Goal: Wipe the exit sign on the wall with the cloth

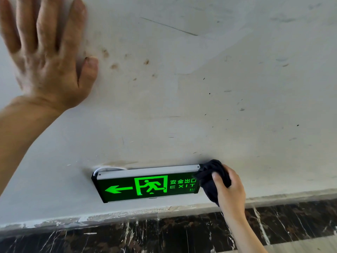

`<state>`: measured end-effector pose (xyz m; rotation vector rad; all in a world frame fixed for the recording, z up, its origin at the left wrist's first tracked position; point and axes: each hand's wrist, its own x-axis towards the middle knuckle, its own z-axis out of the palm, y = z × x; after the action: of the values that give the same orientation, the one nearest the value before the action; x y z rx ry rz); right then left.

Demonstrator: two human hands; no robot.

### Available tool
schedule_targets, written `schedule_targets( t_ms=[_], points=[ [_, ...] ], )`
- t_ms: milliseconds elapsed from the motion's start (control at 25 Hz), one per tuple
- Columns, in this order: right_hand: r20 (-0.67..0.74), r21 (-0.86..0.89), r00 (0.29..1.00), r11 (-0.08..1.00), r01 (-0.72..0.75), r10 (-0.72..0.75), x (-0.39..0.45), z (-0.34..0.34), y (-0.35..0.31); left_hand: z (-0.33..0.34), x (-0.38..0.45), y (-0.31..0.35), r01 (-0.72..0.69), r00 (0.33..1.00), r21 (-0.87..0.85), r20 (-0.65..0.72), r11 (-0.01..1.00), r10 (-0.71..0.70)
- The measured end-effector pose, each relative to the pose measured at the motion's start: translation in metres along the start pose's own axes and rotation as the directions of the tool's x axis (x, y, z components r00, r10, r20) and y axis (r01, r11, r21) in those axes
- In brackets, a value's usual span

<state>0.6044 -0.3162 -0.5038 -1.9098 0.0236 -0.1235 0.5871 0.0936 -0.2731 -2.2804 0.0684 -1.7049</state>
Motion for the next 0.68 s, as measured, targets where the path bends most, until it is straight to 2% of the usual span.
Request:
schedule_targets(
  t_ms=[120,320,680],
  points=[
    [0.041,0.05,0.999,0.999,-0.01,0.008,0.004,0.025,-0.007,-0.002,-0.001,0.002,0.009,1.0,-0.016,0.012,1.0,-0.009],
    [-0.08,0.048,0.997,0.999,0.014,-0.01,0.005,0.037,0.0,-0.005,-0.001,0.005,0.047,0.996,-0.022,0.076,0.999,-0.045],
    [-0.036,0.168,0.997,0.984,-0.066,0.073,0.001,0.035,0.024,-0.01,0.002,0.007,0.07,0.991,-0.008,0.117,0.998,-0.069]
  ],
)
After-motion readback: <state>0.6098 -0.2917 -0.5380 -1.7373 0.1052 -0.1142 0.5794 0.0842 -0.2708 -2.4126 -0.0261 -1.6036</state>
